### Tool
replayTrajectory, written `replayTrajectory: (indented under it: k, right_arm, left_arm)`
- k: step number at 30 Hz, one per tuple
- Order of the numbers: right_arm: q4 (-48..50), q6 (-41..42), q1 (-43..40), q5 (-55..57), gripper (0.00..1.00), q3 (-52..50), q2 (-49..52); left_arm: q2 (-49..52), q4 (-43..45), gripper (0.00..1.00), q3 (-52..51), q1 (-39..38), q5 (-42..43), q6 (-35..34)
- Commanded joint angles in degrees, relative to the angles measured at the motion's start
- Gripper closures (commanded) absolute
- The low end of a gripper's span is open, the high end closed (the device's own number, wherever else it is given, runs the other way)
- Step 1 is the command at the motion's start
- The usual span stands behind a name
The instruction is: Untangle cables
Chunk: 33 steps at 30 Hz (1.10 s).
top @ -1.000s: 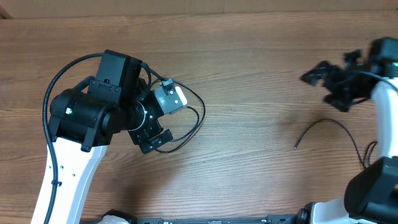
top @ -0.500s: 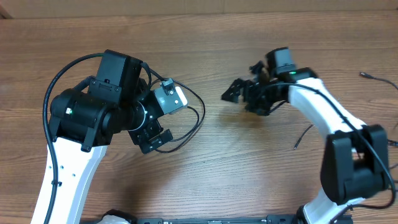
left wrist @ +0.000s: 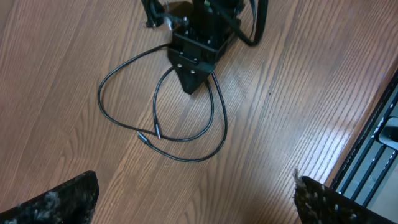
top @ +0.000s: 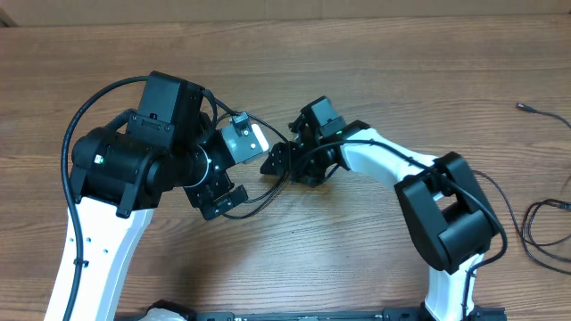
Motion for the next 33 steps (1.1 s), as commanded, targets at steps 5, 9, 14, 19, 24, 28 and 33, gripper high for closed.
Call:
replayTrajectory:
  k: [5,9,14,19,24,28,33]
  right_arm:
    - [-1.4,3.04,-0.42,-0.17,0.96,0.72,-0.9]
    - [-9.4,-0.59,-4.96,2.34,0.96,5.75,-8.39]
    - [-18.51,-3.21,-11.63,10.32,0.96,14.56,-18.21]
    - [-18.47,-3.19,-27.82,11.93,0.96,28.39,-28.52]
    - [-12.7,-3.21,-43.17,12.37,0.96,33.11,-33.03]
    - [-11.23,-3.23,-54.82,13.92,0.96,33.09,-33.35]
    - [-13.7,-9.16,-60.59,18.34,0.96,32.87,-31.41]
  left_arm:
    - [-0.17,0.0,0.0,1.22,-0.09,0.11,-0.57]
    - [-0.17,0.0,0.01,1.22,-0.09,0.11,-0.57]
    - [-0.17,0.0,0.01,1.22,-0.09,0.11,-0.57]
    - [-0.17,0.0,0.01,1.22,-0.09,0.11,-0.57]
    - [-0.17,0.0,0.0,1.22,-0.09,0.11,-0.57]
    - [-0.17,0.0,0.0,1.22,-0.09,0.11,-0.57]
    - [-0.17,0.0,0.0,1.22,-0.09,0.11,-0.57]
